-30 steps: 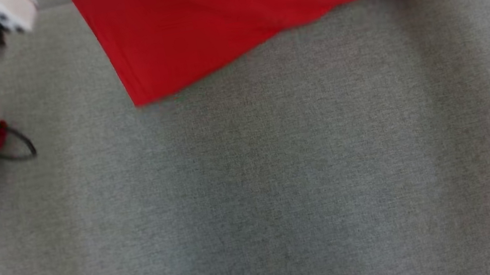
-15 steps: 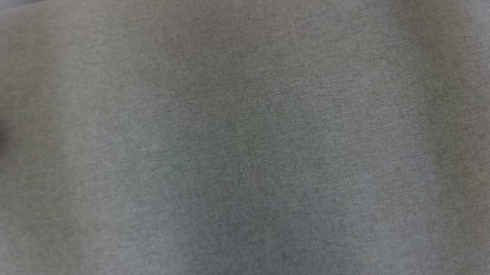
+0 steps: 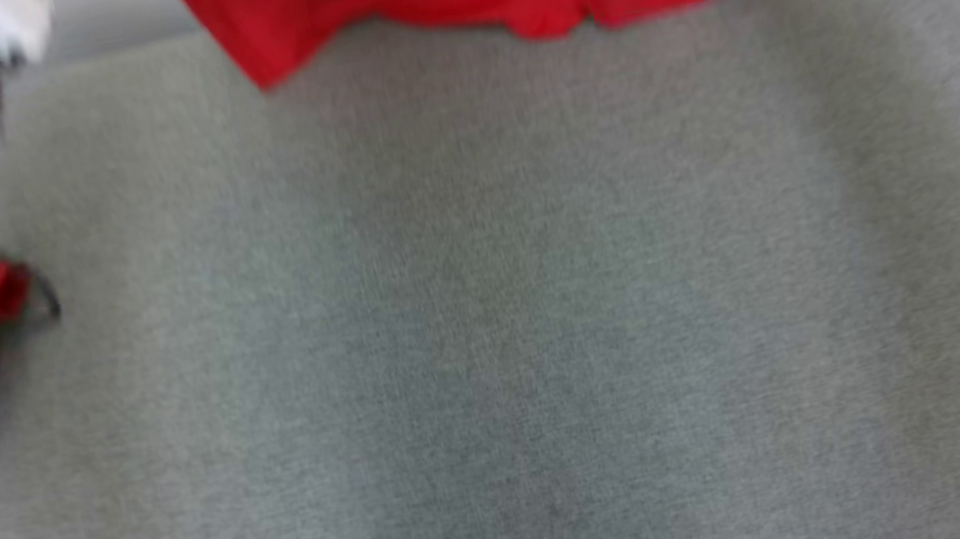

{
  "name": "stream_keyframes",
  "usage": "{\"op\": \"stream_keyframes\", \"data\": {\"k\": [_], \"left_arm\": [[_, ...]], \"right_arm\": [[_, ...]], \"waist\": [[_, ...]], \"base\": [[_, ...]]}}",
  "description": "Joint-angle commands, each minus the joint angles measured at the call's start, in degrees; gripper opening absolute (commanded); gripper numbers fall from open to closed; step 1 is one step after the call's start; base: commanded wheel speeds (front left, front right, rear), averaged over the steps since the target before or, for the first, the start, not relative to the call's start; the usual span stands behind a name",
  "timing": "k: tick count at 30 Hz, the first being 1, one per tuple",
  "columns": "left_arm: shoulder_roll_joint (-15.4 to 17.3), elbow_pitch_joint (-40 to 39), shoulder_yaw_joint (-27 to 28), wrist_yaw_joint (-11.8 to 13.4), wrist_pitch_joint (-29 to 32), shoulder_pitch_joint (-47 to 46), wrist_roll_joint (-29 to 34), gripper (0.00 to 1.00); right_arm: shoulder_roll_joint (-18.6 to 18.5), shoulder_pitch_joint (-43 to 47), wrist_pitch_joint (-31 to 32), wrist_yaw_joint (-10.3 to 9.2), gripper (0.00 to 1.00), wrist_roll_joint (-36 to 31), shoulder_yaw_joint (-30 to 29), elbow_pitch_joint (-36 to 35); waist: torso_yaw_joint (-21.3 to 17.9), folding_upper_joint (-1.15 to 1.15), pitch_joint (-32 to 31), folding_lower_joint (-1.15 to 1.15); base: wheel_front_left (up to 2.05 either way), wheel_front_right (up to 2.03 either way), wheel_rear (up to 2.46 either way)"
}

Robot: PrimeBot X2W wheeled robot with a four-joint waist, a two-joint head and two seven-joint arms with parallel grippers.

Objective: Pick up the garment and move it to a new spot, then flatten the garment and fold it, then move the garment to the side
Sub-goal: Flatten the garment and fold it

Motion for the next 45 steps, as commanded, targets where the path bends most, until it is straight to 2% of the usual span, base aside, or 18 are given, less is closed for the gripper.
{"op": "stream_keyframes", "data": {"k": [1, 10, 18, 25, 33, 38, 42, 45], "left_arm": [[0.7, -0.4, -0.2, 0.1, 0.2, 1.2, -0.6, 0.0], [6.2, -8.6, -7.4, 0.1, 10.6, 17.8, -8.9, 0.0], [10.4, -17.6, -11.6, 0.6, 17.7, 32.3, -12.8, 0.0], [15.3, -30.2, -13.3, 5.5, 20.9, 43.9, -15.3, 0.0], [22.9, -45.7, -15.3, 12.0, 26.2, 55.4, -19.2, 0.0], [28.0, -55.4, -16.1, 15.1, 29.9, 59.9, -21.6, 0.0], [31.0, -60.7, -16.1, 16.6, 33.6, 60.4, -24.0, 0.0], [31.9, -61.9, -16.1, 16.5, 37.1, 58.2, -24.7, 0.0]], "right_arm": [[-0.8, 1.3, 0.2, -0.11, 0.0, 0.2, 0.3, -0.5], [-7.4, 22.3, 12.2, -0.11, 0.0, 6.4, 4.8, -7.8], [-13.3, 41.2, 24.4, -0.11, 0.0, 10.3, 6.5, -18.1], [-18.5, 56.6, 35.7, -0.11, 0.0, 11.5, 4.6, -29.2], [-23.1, 72.3, 50.4, -0.11, 0.0, 11.8, -1.2, -43.2], [-23.7, 80.3, 59.4, -0.11, 0.0, 11.3, -8.0, -50.3], [-21.1, 84.3, 65.2, -0.11, 0.0, 9.9, -13.9, -55.1], [-17.9, 84.3, 69.9, -0.11, 0.0, 8.0, -17.1, -57.3]], "waist": [[-0.3, 0.0, -2.7, 0.0], [-0.5, 0.0, -12.9, 0.0], [-0.5, 0.0, -18.9, 0.0], [-0.3, 0.0, -20.6, 0.0], [-0.2, 0.0, -21.5, 0.0], [0.0, 0.0, -21.5, 0.0], [0.4, 0.0, -20.8, 0.0], [0.6, 0.0, -19.6, 0.0]], "base": [[0.0, 0.0, 0.0], [0.0, 0.0, 0.0], [0.0, 0.0, 0.0], [0.0, 0.0, 0.0], [0.0, 0.0, 0.0], [0.0, 0.0, 0.0], [0.0, 0.0, 0.0], [0.0, 0.0, 0.0]]}}
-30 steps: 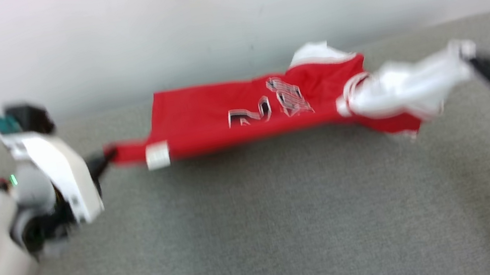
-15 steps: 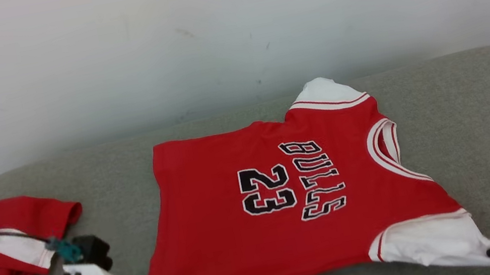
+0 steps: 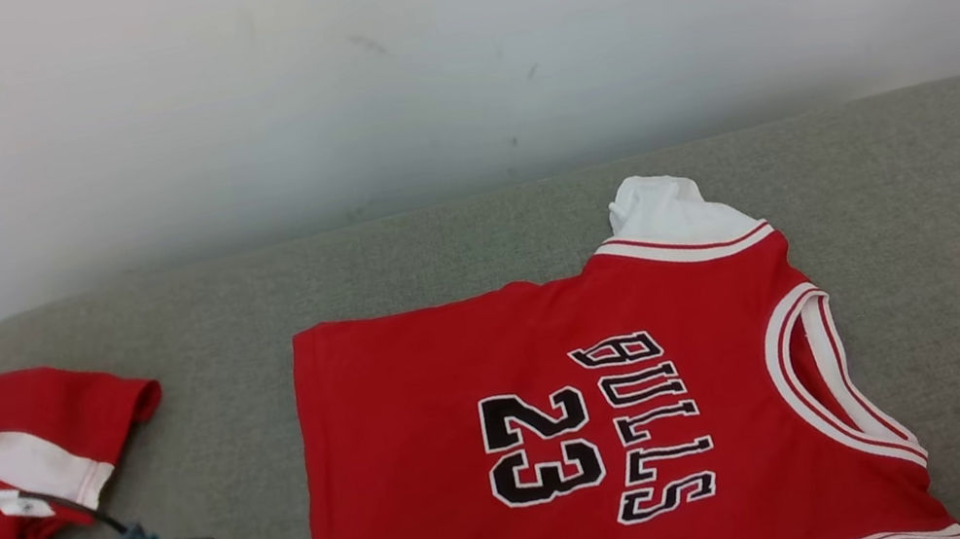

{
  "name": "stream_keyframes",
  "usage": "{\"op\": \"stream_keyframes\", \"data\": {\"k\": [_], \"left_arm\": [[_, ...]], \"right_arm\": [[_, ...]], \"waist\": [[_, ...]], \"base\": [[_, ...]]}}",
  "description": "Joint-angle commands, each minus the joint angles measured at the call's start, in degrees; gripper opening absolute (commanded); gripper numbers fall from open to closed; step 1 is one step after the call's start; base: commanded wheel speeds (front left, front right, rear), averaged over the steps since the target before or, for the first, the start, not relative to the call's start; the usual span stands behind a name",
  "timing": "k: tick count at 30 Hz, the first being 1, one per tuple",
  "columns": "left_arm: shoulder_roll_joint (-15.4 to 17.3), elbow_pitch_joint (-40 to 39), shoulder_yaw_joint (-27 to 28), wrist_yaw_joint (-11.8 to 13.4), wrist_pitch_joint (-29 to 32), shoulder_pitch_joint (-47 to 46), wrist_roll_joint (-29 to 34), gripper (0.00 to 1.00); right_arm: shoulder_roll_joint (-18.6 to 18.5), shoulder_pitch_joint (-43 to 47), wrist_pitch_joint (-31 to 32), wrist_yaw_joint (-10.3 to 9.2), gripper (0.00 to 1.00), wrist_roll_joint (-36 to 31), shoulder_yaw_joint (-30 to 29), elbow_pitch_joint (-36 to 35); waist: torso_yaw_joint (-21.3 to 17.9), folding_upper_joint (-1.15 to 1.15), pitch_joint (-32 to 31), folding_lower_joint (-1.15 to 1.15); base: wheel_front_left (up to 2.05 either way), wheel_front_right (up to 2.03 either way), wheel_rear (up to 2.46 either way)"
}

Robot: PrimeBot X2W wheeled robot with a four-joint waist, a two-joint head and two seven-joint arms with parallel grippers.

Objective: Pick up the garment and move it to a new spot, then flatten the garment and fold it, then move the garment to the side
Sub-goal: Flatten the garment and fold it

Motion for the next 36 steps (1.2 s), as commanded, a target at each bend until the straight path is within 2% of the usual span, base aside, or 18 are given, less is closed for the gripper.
{"op": "stream_keyframes", "data": {"k": [1, 6, 10, 14, 20, 26, 32, 33, 34, 35, 36], "left_arm": [[0.3, 0.2, 0.1, -0.3, 1.3, -1.4, -0.5, 0.0], [-1.7, 4.5, 0.4, -1.3, 8.3, -8.1, -1.5, 0.0], [-4.2, 10.3, 0.3, -2.3, 12.9, -13.4, -1.6, 0.0], [-6.4, 15.0, 0.3, -2.9, 16.3, -17.5, -2.3, 0.0], [-10.5, 21.3, 0.3, -3.2, 17.9, -22.0, -1.3, 0.0], [-14.1, 27.4, 1.9, -3.2, 16.9, -26.4, -1.6, 0.0], [-15.7, 31.2, 2.9, -3.8, 16.2, -28.7, -1.7, 0.0], [-15.9, 31.9, 3.0, -4.0, 16.0, -29.0, -1.7, 0.0], [-16.1, 32.5, 3.0, -4.2, 15.8, -29.2, -1.6, 0.0], [-16.4, 33.0, 3.0, -4.5, 15.6, -29.3, -1.4, 0.33], [-16.7, 33.5, 3.0, -4.9, 15.3, -29.3, -1.2, 1.0]], "right_arm": [[1.2, -0.6, 1.5, -0.11, 0.0, -0.6, -0.8, -0.5], [6.9, -6.3, 8.9, -0.11, 0.0, -4.1, -4.1, -0.5], [10.6, -12.5, 13.8, -0.12, 0.0, -7.8, -5.9, 2.6], [14.1, -19.0, 15.9, -0.12, 0.0, -11.0, -7.0, 7.0], [19.5, -28.5, 16.1, -0.12, 0.0, -16.2, -6.9, 15.7], [21.6, -36.0, 11.6, -0.12, 0.0, -20.9, -6.3, 22.9], [22.5, -40.3, 6.4, -0.12, 0.0, -22.0, -5.3, 28.4], [22.7, -41.0, 5.4, -0.12, 0.07, -22.2, -4.8, 29.3], [22.7, -41.5, 4.5, -0.12, 0.25, -22.3, -4.3, 30.2], [22.7, -41.9, 3.2, -0.12, 0.49, -22.3, -4.0, 31.1], [22.8, -42.3, 1.8, -0.12, 1.0, -22.2, -3.7, 31.7]], "waist": [[0.2, 0.0, 0.7, 0.01], [0.1, 0.0, 3.6, 0.01], [-0.2, 0.0, 5.8, 0.01], [-0.7, 0.0, 7.7, 0.01], [-1.2, 0.0, 10.2, 0.01], [-1.4, 0.0, 12.9, 0.01], [-1.5, 0.0, 14.5, 0.01], [-1.5, 0.0, 14.6, 0.01], [-1.5, 0.0, 14.7, 0.01], [-1.5, 0.0, 14.8, 0.01], [-1.4, 0.0, 14.7, 0.01]], "base": [[0.0, 0.0, 0.0], [0.0, 0.0, 0.0], [0.0, 0.0, 0.0], [0.0, 0.0, 0.0], [0.0, 0.0, 0.0], [0.0, 0.0, 0.0], [0.0, 0.0, 0.0], [0.0, 0.0, 0.0], [0.0, 0.0, 0.0], [0.0, 0.0, 0.0], [0.0, 0.0, 0.0]]}}
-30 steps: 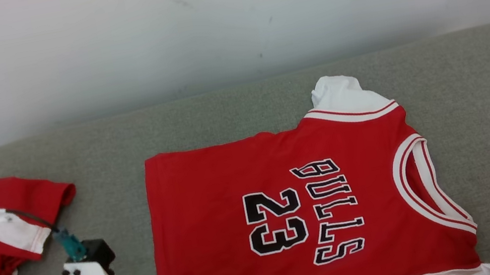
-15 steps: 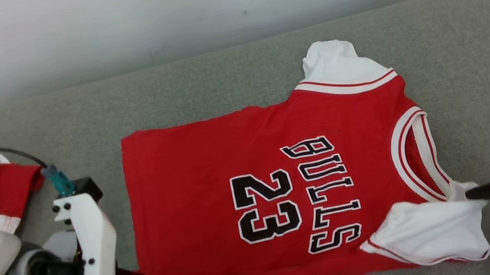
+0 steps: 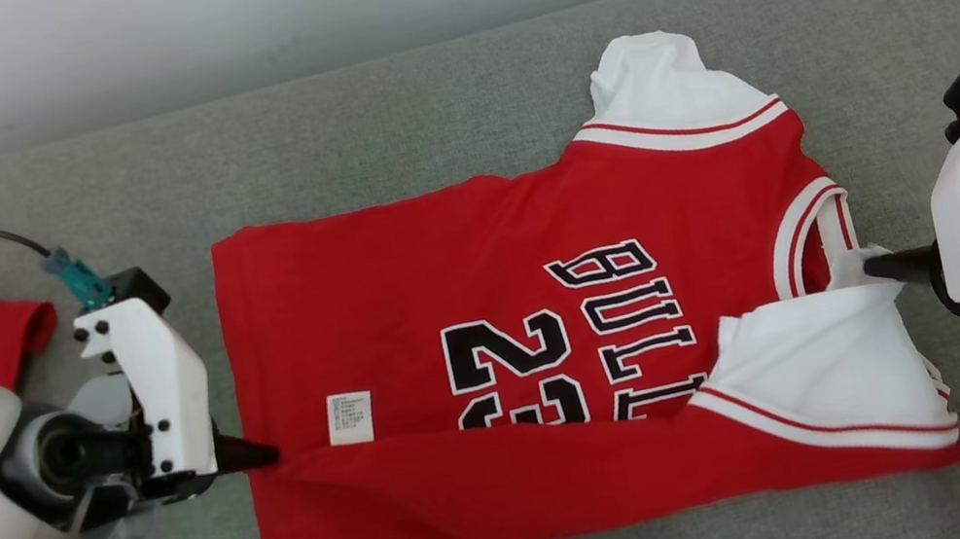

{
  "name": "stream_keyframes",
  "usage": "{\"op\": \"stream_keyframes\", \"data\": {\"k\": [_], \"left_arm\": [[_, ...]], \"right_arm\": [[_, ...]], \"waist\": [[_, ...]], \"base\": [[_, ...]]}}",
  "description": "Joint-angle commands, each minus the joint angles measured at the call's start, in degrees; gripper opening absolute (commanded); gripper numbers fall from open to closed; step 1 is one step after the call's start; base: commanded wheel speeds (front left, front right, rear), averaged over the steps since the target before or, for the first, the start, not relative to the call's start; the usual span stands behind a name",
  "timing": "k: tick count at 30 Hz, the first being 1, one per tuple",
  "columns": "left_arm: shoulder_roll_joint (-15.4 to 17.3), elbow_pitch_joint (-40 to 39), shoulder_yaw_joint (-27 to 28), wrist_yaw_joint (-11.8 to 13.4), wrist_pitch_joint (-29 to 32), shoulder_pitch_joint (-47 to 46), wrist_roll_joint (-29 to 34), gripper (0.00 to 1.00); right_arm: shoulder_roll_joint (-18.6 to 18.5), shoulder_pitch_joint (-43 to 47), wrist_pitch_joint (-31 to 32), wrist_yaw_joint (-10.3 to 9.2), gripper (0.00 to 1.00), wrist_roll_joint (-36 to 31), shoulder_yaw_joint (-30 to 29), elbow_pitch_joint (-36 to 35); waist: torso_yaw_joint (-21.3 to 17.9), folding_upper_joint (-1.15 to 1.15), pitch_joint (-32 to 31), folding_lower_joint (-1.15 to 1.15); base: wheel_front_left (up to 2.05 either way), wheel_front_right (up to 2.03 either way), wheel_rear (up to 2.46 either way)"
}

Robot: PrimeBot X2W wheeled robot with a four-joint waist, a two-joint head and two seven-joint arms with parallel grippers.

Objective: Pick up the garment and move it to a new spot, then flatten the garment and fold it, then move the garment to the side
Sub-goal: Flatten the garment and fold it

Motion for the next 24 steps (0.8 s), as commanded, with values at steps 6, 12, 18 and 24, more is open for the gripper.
{"op": "stream_keyframes", "data": {"k": [6, 12, 18, 24], "left_arm": [[-1.3, 1.9, 0.3, -2.9, -3.4, 0.0, 1.0, 1.0], [-1.3, 0.7, 2.1, -5.8, -14.3, 1.4, 4.4, 1.0], [-1.6, -2.2, 5.2, -6.4, -35.3, 6.9, 10.9, 1.0], [-1.2, -7.0, 7.5, -1.9, -55.8, 15.3, 18.2, 1.0]], "right_arm": [[-1.8, -1.1, -11.0, -0.12, 1.0, 1.3, 2.9, 2.6], [-4.2, 1.6, -31.2, -0.12, 1.0, 1.5, 6.6, -1.5], [-5.6, 7.1, -54.7, -0.12, 1.0, -1.0, 6.6, -5.6], [-4.4, 16.1, -71.1, -0.12, 1.0, -4.6, 2.5, -9.6]], "waist": [[0.4, 0.0, -2.9, -0.01], [0.8, 0.0, -7.3, -0.01], [1.1, 0.0, -11.1, -0.01], [2.1, 0.0, -13.4, -0.01]], "base": [[0.0, 0.0, 0.0], [0.0, 0.0, 0.0], [0.0, 0.0, 0.0], [0.0, 0.0, 0.0]]}}
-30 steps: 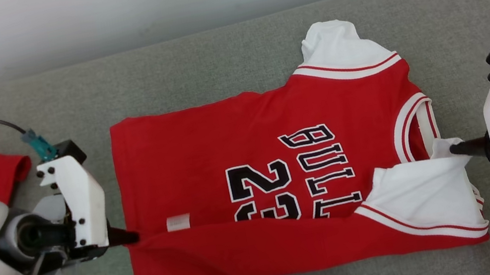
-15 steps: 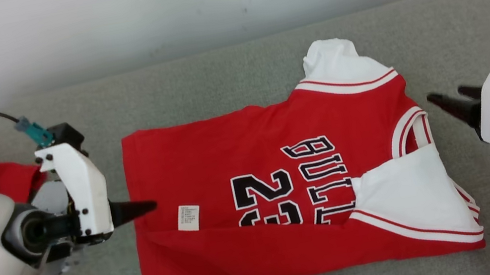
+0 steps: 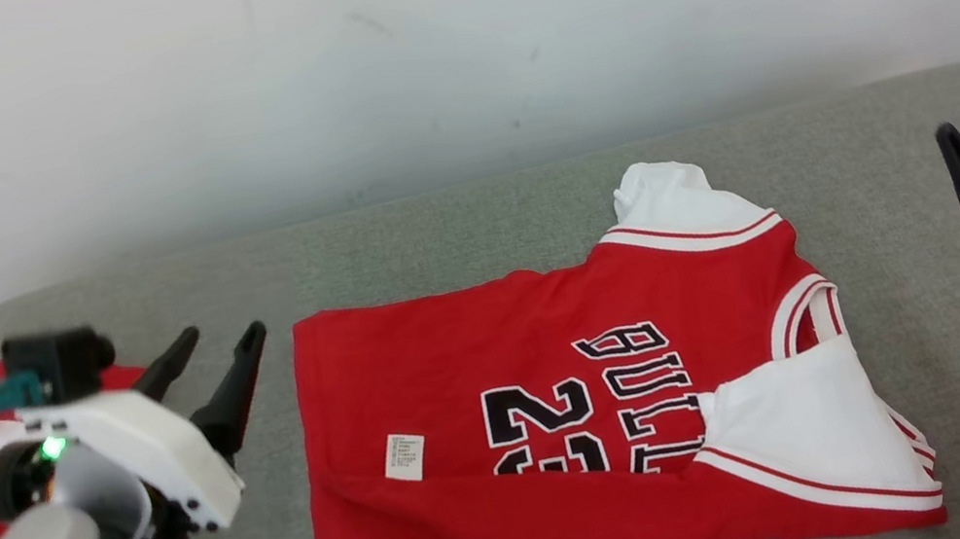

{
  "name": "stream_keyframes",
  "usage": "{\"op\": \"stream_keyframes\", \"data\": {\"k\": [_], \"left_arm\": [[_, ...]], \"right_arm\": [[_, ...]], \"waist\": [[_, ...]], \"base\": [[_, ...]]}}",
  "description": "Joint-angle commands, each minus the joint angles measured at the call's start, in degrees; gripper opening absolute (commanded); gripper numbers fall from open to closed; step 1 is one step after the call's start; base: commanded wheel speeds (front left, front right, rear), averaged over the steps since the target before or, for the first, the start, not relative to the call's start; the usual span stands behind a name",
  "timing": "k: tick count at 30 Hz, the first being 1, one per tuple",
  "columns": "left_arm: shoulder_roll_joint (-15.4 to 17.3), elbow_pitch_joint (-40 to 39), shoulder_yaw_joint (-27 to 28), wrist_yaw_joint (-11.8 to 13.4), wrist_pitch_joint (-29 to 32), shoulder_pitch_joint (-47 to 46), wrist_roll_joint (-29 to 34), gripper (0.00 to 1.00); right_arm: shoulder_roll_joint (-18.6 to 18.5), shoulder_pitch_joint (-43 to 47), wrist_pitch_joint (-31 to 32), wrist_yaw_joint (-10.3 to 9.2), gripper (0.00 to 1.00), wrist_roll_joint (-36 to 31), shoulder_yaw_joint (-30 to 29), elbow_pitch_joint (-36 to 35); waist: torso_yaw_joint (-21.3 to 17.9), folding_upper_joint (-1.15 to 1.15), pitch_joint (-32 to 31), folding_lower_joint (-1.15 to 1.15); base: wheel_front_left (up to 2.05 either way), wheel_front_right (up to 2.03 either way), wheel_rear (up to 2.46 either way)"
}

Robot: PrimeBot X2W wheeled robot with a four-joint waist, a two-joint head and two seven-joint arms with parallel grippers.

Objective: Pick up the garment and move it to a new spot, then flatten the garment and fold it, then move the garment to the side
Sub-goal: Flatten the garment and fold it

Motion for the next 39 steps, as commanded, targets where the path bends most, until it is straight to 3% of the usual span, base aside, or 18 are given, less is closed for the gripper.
{"op": "stream_keyframes", "data": {"k": [1, 8, 11, 15, 18, 25, 31, 39], "left_arm": [[0.6, -1.4, 0.4, 1.7, -4.3, 3.0, 2.1, 1.0], [0.2, -9.0, 3.2, 8.6, -17.9, 14.1, 5.5, 1.0], [-1.1, -12.1, 4.2, 11.0, -19.4, 19.6, 8.4, 1.0], [-5.6, -15.7, 9.7, 13.0, -19.7, 27.0, 12.9, 1.0], [-8.8, -15.9, 12.3, 12.3, -19.7, 31.8, 17.5, 1.0], [-13.9, -11.0, 16.4, 7.4, -19.7, 36.4, 23.3, 1.0], [-14.5, -4.7, 15.0, 4.2, -18.5, 34.5, 25.1, 1.0], [-16.2, 2.8, 11.3, 2.1, -12.3, 29.1, 25.5, 1.0]], "right_arm": [[0.6, 3.2, -3.1, -0.12, 1.0, -1.2, -1.2, -1.5], [5.0, 15.6, -11.6, -0.12, 1.0, -5.8, -5.8, -6.5], [7.7, 20.7, -13.2, -0.12, 1.0, -6.0, -8.2, -7.3], [10.0, 26.7, -14.9, -0.12, 1.0, -7.0, -9.8, -7.5], [10.3, 29.2, -15.8, -0.12, 1.0, -7.4, -9.6, -6.7], [9.6, 28.9, -17.3, -0.12, 1.0, -6.1, -7.8, -0.3], [9.1, 25.1, -13.0, -0.12, 1.0, -5.9, -6.1, 7.7], [10.5, 18.1, -5.0, -0.12, 1.0, -2.6, -2.4, 19.3]], "waist": [[0.6, 0.0, -0.8, 0.0], [1.4, 0.0, -1.3, 0.0], [1.5, 0.0, -1.5, 0.0], [1.7, 0.0, -1.7, 0.0], [1.5, 0.0, -1.6, 0.0], [0.9, 0.0, -1.6, 0.0], [0.4, 0.0, -1.6, 0.0], [0.8, 0.0, 0.0, 0.0]], "base": [[0.0, 0.0, 0.0], [0.0, 0.0, 0.0], [0.0, 0.0, 0.0], [0.0, 0.0, 0.0], [0.0, 0.0, 0.0], [0.0, 0.0, 0.0], [0.0, 0.0, 0.0], [0.0, 0.0, 0.0]]}}
